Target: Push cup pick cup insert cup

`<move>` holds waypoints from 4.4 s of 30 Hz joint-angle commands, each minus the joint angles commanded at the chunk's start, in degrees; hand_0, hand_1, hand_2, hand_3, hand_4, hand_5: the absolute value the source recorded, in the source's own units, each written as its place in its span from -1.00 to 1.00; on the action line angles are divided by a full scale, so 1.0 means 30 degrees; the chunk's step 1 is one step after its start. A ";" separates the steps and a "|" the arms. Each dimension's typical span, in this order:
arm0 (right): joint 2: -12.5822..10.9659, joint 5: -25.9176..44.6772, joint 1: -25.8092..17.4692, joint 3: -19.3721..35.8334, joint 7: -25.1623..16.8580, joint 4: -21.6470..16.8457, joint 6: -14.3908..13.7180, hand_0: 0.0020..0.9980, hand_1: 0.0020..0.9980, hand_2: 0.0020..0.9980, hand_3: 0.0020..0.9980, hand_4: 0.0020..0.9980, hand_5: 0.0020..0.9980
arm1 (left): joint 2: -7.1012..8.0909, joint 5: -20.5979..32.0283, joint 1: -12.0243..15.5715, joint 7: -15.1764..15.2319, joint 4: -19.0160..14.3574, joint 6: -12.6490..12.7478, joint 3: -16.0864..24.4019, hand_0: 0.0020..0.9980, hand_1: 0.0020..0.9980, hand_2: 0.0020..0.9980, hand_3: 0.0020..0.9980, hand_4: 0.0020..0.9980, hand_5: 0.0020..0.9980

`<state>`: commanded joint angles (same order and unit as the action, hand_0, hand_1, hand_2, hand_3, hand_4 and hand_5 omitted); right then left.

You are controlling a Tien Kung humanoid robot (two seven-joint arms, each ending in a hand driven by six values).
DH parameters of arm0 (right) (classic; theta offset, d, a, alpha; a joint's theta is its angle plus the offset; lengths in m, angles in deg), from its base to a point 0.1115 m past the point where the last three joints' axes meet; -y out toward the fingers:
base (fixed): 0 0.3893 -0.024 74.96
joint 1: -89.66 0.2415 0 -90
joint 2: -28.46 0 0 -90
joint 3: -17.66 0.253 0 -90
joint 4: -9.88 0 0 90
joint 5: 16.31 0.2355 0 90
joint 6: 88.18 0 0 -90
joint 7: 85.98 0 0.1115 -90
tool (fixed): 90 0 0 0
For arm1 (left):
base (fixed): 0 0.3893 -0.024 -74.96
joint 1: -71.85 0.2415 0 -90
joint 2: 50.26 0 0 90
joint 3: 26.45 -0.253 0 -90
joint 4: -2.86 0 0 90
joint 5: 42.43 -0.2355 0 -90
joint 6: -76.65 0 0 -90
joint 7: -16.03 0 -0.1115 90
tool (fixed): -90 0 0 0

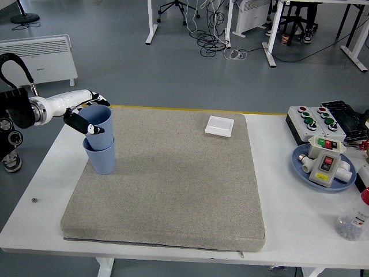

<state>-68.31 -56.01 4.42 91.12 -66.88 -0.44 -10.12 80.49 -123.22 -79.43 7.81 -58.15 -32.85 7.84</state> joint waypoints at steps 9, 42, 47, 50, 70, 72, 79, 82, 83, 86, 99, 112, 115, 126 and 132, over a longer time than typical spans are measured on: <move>-0.0017 0.0033 0.0022 -0.0023 -0.0001 0.0000 0.0004 0.35 0.17 0.17 0.15 -0.80 0.08 | -0.0010 -0.0244 -0.0006 -0.0181 0.0259 -0.0175 -0.0055 0.26 0.51 0.75 0.58 0.82 -0.32; 0.0002 -0.0193 0.0026 0.0286 -0.0071 0.0000 -0.0018 0.35 0.17 0.16 0.15 -0.80 0.08 | -0.2147 0.9428 0.7207 0.1301 -0.3355 0.5848 1.1754 0.34 0.46 0.50 0.43 0.32 0.15; 0.0016 -0.0297 0.0056 0.0407 -0.0087 0.0000 0.0011 0.35 0.17 0.17 0.16 -0.80 0.08 | -0.2654 1.3524 0.9733 0.1218 -0.3825 0.5880 1.5591 0.39 0.49 0.52 0.45 0.34 0.62; 0.0010 -0.0379 0.0042 0.0450 -0.0090 0.0000 0.0036 0.35 0.17 0.17 0.16 -0.80 0.08 | -0.3262 1.5883 1.1455 0.2042 -0.4533 0.5856 1.7504 0.39 0.49 0.52 0.45 0.34 0.62; 0.0096 -0.0708 -0.0093 0.0616 -0.0005 0.0000 0.0064 0.35 0.17 0.17 0.15 -0.80 0.09 | -0.7812 1.8722 1.7015 0.4740 -0.4239 0.4625 1.9759 0.41 0.46 0.46 0.33 0.16 0.82; 0.0072 -0.0824 -0.0089 0.0616 0.0009 0.0000 0.0077 0.35 0.17 0.17 0.15 -0.80 0.09 | -0.8250 1.8382 1.7516 0.4723 -0.4384 0.4717 1.9937 0.41 0.46 0.46 0.33 0.16 0.82; 0.0024 -0.1060 -0.0117 0.0654 0.0021 0.0000 0.0092 0.35 0.17 0.16 0.15 -0.80 0.09 | -0.9102 1.6548 1.8480 0.4462 -0.4286 0.4858 2.0171 0.49 0.53 0.54 0.39 0.17 0.86; 0.0002 -0.1069 -0.0130 0.0642 0.0009 0.0000 0.0098 0.35 0.17 0.16 0.15 -0.80 0.09 | -0.9138 1.6323 1.8760 0.4464 -0.4161 0.4769 2.0044 0.53 0.58 0.59 0.44 0.19 0.98; -0.0002 -0.1067 -0.0134 0.0638 0.0007 0.0000 0.0100 0.35 0.17 0.16 0.15 -0.80 0.09 | -0.9140 1.6295 1.8798 0.4462 -0.4151 0.4748 2.0015 0.53 0.58 0.59 0.44 0.19 0.98; -0.0020 -0.1061 -0.0105 0.0632 -0.0011 0.0000 0.0112 0.35 0.17 0.16 0.15 -0.80 0.09 | -0.9265 1.6473 1.8865 0.4452 -0.4050 0.4393 1.9845 0.53 0.58 0.59 0.44 0.19 0.98; -0.0039 -0.0939 0.0083 0.0563 -0.0005 0.0000 0.0119 0.35 0.17 0.16 0.15 -0.81 0.09 | -0.9510 1.6838 1.8796 0.4125 -0.3773 0.3432 1.9430 0.68 0.71 0.83 0.67 0.28 1.00; -0.0042 -0.1097 0.0173 0.0687 -0.0007 0.0000 0.0144 0.35 0.17 0.16 0.15 -0.81 0.09 | -0.9644 1.6570 1.8655 0.4076 -0.3405 0.3706 1.9524 0.73 0.74 0.88 0.74 0.25 1.00; -0.0039 -0.1091 0.0194 0.0693 -0.0019 0.0000 0.0147 0.35 0.17 0.16 0.15 -0.81 0.09 | -0.9675 1.6581 1.8651 0.4097 -0.3370 0.3686 1.9529 0.73 0.74 0.88 0.74 0.25 1.00; -0.0047 -0.1208 0.0291 0.0800 -0.0021 0.0000 0.0166 0.35 0.17 0.16 0.15 -0.81 0.09 | -0.9661 1.6560 1.8794 0.4163 -0.3487 0.3783 1.9608 0.74 0.74 0.88 0.74 0.25 1.00; -0.0087 -0.1300 0.0285 0.0816 -0.0005 0.0000 0.0183 0.35 0.17 0.17 0.15 -0.81 0.09 | -0.9703 1.6437 1.8874 0.4228 -0.3445 0.3961 1.9662 0.74 0.74 0.88 0.73 0.25 1.00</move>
<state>-68.57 -59.91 5.27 93.57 -66.90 -0.44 -9.57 51.39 -73.91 -22.81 20.50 -68.48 -20.96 66.83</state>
